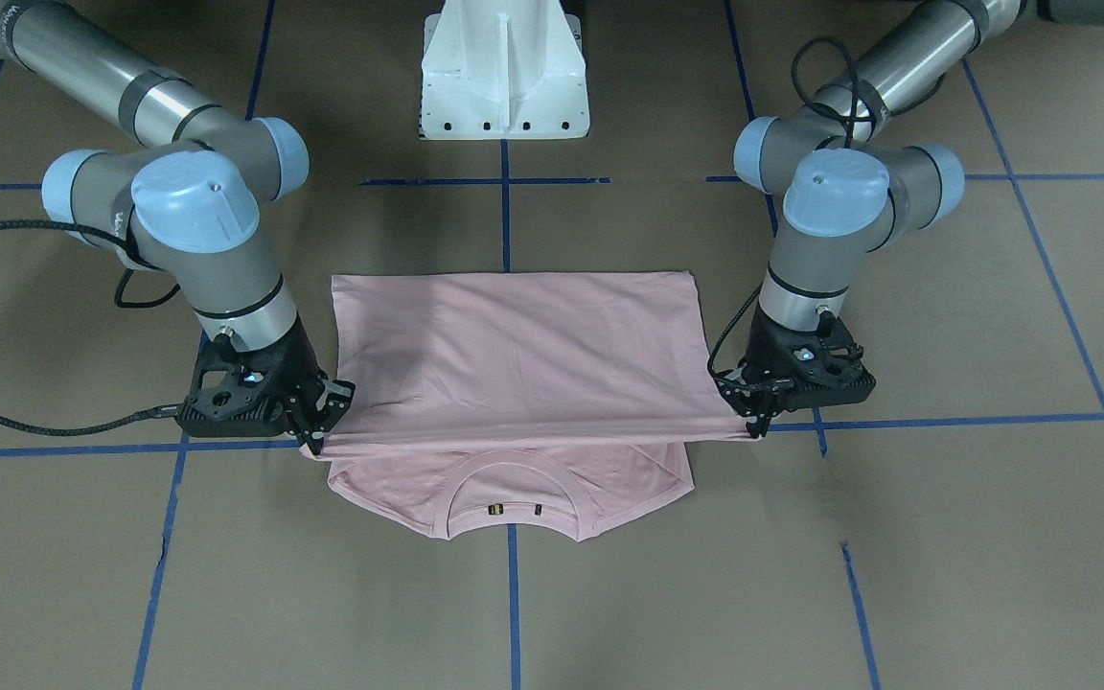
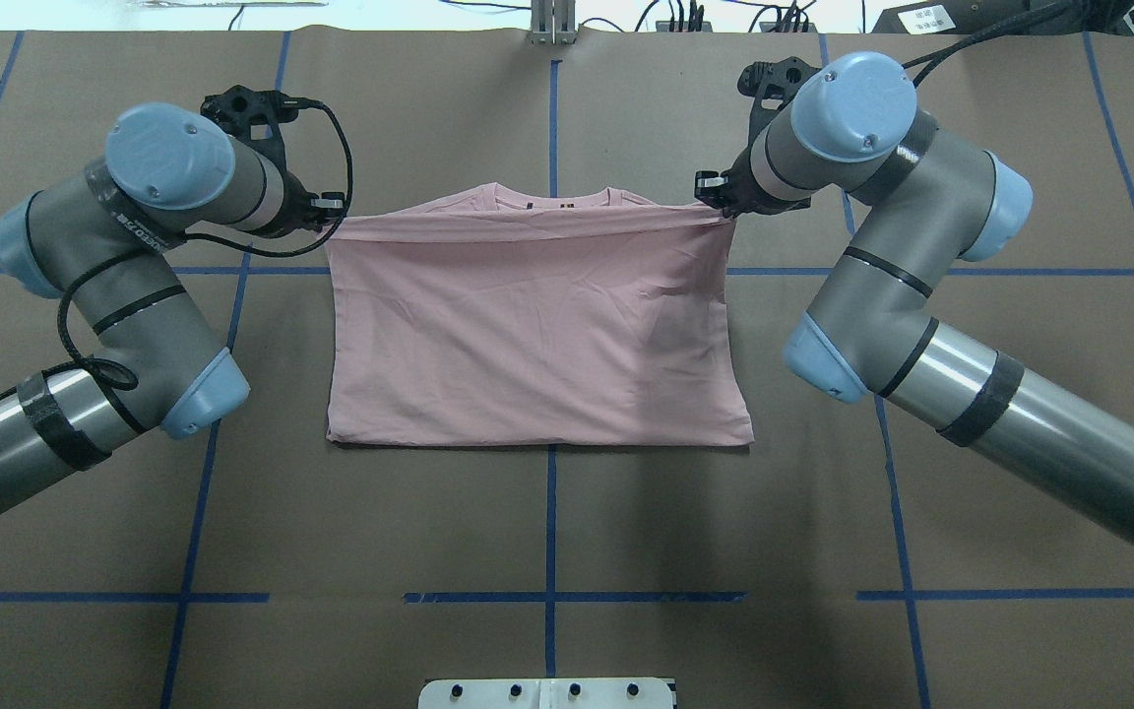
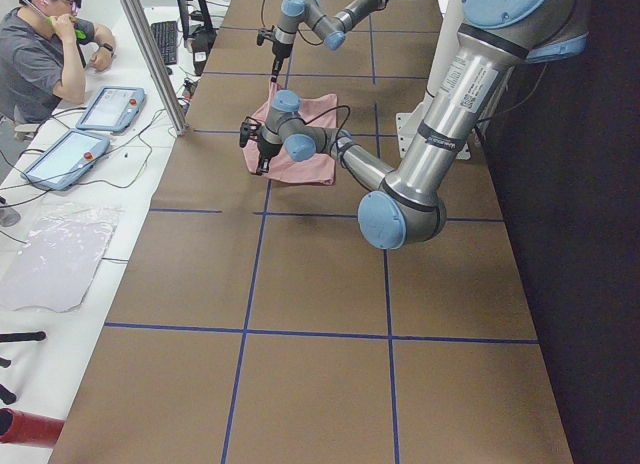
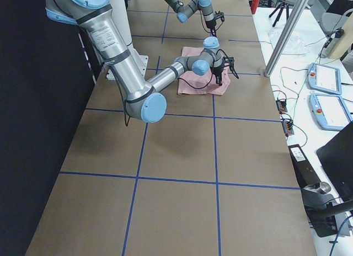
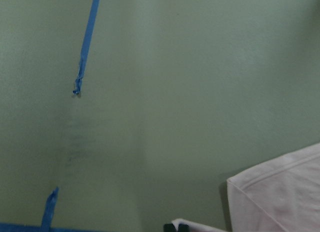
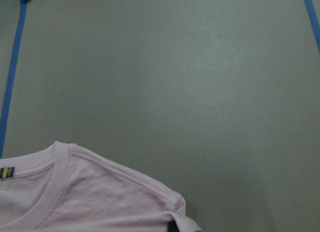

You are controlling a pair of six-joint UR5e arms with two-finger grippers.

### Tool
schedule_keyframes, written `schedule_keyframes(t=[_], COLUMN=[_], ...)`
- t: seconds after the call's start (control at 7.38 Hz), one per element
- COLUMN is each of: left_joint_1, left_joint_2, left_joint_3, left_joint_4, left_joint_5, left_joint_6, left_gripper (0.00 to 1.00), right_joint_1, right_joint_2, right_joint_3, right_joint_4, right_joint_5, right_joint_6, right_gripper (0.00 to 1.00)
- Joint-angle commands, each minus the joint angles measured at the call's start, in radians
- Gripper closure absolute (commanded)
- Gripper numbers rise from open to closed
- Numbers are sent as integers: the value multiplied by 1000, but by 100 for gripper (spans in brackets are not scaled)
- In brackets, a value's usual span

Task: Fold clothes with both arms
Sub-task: 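Lay the hem down at the collar and open both grippers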

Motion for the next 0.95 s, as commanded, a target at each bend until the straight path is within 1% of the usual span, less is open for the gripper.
schedule_keyframes(t=[0.0,0.54,0.68,0.81], left_joint_1=[-2,6,6,6], left_joint_2=[-13,-40,-44,-47], left_joint_3=[22,24,24,24], left_joint_4=[-17,-18,-18,-18], left_joint_5=[1,0,0,0], left_joint_6=[-9,-64,-69,-70], left_gripper=[100,100,100,99], right_joint_1=[8,16,16,14], right_joint_2=[67,83,83,81], right_joint_3=[-130,-142,-141,-136], right_joint_4=[42,43,61,72], right_joint_5=[0,1,1,1], right_joint_6=[-2,-5,0,6], right_gripper=[100,100,100,74])
